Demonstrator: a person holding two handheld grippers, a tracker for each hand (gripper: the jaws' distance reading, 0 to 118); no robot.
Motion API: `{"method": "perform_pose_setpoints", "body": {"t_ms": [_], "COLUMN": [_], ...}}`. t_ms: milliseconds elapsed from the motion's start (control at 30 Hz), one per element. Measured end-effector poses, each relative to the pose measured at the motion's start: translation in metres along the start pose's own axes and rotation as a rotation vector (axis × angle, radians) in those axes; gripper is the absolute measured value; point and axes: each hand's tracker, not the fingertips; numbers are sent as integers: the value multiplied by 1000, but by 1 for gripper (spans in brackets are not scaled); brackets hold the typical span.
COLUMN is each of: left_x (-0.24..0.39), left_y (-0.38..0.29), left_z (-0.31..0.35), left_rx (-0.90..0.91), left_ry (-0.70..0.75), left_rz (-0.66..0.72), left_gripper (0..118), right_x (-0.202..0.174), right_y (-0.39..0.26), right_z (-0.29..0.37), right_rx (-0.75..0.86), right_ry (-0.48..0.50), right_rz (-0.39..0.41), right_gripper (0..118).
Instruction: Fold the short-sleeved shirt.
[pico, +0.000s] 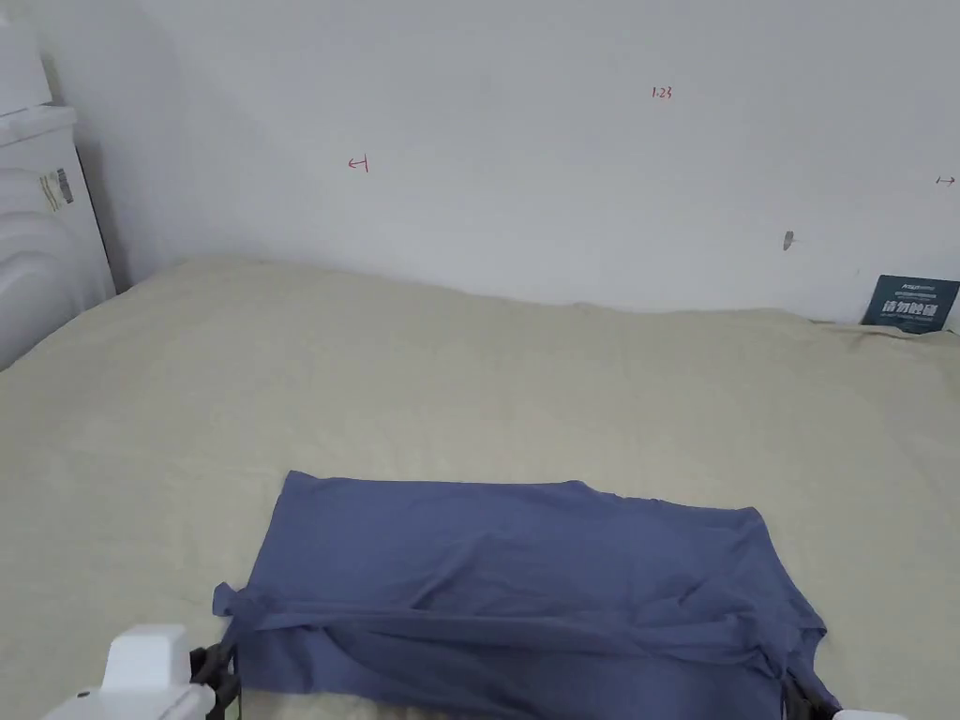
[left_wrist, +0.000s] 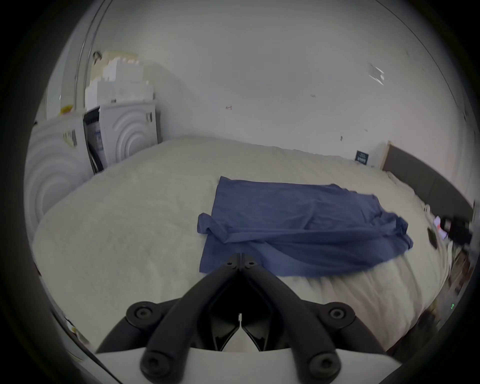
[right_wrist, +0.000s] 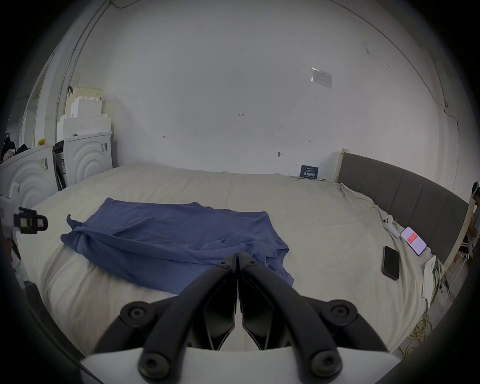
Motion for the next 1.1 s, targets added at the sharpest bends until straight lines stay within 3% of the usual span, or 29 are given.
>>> {"method": "perform_pose_setpoints", "body": {"t_ms": [233, 267, 367, 467, 667, 800, 833, 1100], "left_x": [-16, -18, -25, -13, -4, 21, 27, 24], "left_y": [34, 38, 41, 38, 28, 17, 15, 22], "left_z": [-52, -61, -90, -92, -119, -119, -105, -60], "left_rx": [-203, -246, -346, -416, -450, -432, -422, -323], "left_ry": [1, 9, 66, 96, 164, 154, 192, 156], "left_rz": [27, 20, -22, -30, -76, -200, -225, -208], "left_gripper": [2, 9, 48, 56, 49, 9, 5, 0], "right_x": [1, 2, 4, 7, 16, 25, 27, 63], "right_y": [-3, -4, -7, -11, -19, -23, -24, -26], "right_z": [-3, -4, -6, -7, -10, -16, -20, -77], "right_rx": [-19, -21, -34, -46, -75, -112, -126, -260], "right_ry": [3, 1, -3, -12, -24, -31, -31, -2], "right_rz": [4, 3, 0, -10, -30, -56, -61, -85], "right_gripper": [1, 1, 1, 1, 1, 1, 1, 2]}}
